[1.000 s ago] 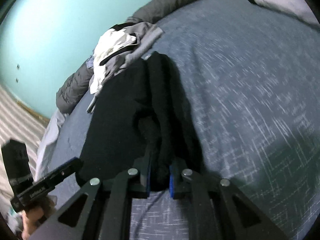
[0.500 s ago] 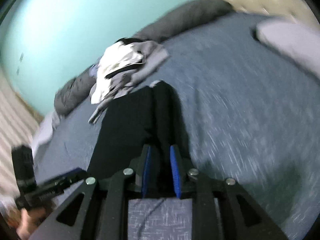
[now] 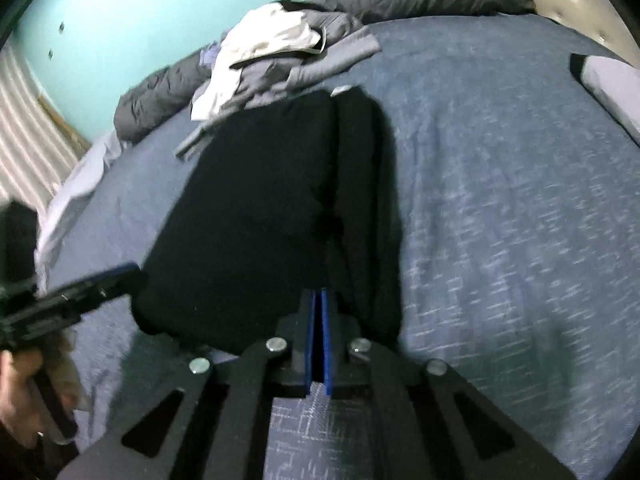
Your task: Fold clothes
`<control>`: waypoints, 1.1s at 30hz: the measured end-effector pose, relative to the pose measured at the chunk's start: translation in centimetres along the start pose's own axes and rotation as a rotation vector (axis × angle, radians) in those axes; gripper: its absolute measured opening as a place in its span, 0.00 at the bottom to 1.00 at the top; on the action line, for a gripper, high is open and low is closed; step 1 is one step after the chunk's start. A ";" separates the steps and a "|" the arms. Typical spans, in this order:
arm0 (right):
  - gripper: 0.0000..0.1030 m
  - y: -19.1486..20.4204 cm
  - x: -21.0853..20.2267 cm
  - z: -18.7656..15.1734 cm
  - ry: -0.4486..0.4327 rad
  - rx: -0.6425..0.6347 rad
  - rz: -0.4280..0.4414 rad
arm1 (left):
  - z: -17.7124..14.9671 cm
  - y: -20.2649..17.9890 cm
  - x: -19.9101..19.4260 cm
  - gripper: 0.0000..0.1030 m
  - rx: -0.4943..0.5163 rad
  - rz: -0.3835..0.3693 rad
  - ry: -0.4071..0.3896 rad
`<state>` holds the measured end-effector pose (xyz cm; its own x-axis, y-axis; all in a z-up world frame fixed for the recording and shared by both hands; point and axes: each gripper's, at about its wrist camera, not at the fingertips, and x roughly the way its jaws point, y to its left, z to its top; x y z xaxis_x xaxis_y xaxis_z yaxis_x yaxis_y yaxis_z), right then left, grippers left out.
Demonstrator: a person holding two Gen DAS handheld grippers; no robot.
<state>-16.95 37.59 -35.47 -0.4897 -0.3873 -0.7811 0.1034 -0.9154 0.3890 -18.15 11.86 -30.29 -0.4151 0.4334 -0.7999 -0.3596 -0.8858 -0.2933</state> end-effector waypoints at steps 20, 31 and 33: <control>0.66 -1.5 2.0 1.8 0.134 0.128 0.060 | 0.2 1.3 3.8 0.66 -0.120 -0.112 0.068; 0.62 -0.4 2.9 2.0 0.159 0.069 0.028 | -0.1 1.0 4.7 0.64 -0.105 -0.102 0.040; 0.62 -0.8 3.0 1.9 0.147 0.091 0.052 | 0.1 1.4 5.1 0.65 -0.126 -0.115 0.040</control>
